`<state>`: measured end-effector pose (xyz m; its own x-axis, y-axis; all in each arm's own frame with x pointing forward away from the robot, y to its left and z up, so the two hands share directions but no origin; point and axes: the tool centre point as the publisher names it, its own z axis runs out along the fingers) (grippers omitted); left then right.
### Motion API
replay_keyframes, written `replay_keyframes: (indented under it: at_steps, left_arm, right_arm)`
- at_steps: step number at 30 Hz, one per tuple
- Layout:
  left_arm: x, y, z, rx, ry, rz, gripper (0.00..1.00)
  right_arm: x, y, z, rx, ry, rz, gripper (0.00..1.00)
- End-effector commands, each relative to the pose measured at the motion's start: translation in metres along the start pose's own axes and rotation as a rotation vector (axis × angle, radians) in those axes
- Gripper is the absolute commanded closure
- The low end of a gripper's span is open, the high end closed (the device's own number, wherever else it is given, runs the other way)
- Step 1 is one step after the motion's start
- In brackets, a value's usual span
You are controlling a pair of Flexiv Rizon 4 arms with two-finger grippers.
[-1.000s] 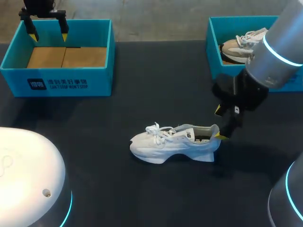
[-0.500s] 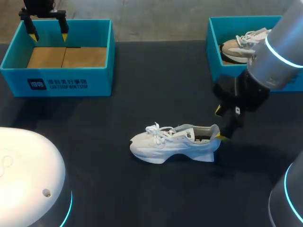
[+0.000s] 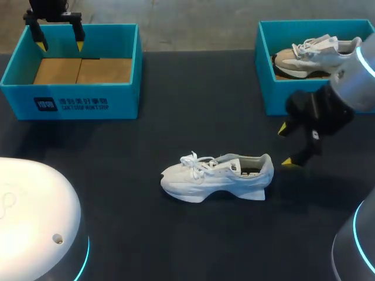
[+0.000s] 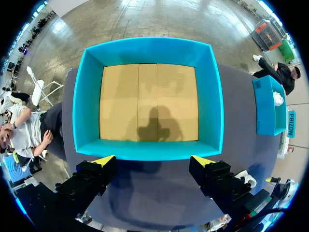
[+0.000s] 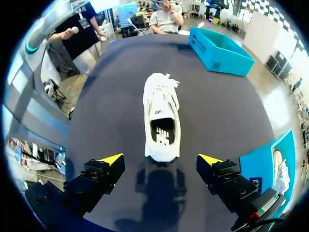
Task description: Take the shoe out of the shoebox, open the shoe tongue, remove and reinsert the insole, then place the shoe into the shoebox
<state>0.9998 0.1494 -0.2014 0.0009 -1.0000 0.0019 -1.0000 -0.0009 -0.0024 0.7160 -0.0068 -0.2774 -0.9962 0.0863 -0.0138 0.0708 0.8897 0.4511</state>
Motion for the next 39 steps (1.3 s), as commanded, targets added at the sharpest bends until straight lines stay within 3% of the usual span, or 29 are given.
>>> replay_keyframes:
  at_steps: [1,11,16,30,39]
  left_arm:
    - [0.000,0.000,-0.001,-0.001,-0.001,0.000,0.00]
    - [0.000,0.000,-0.001,-0.001,-0.001,0.000,0.00]
    - [0.000,0.000,-0.001,-0.001,-0.001,0.000,0.00]
    - [0.000,0.000,-0.001,-0.001,-0.001,0.000,0.00]
    - [0.000,0.000,-0.001,-0.001,-0.001,0.000,0.00]
  right_arm:
    - [0.001,-0.023,0.001,-0.113,-0.013,-0.014,0.00]
    - [-0.011,-0.057,-0.003,-0.223,-0.029,-0.055,0.00]
    - [-0.015,-0.071,-0.002,-0.336,-0.013,-0.114,0.00]
    - [-0.035,-0.118,0.016,-0.422,-0.071,-0.215,0.00]
    - [-0.042,-0.137,0.037,-0.448,-0.053,-0.183,0.00]
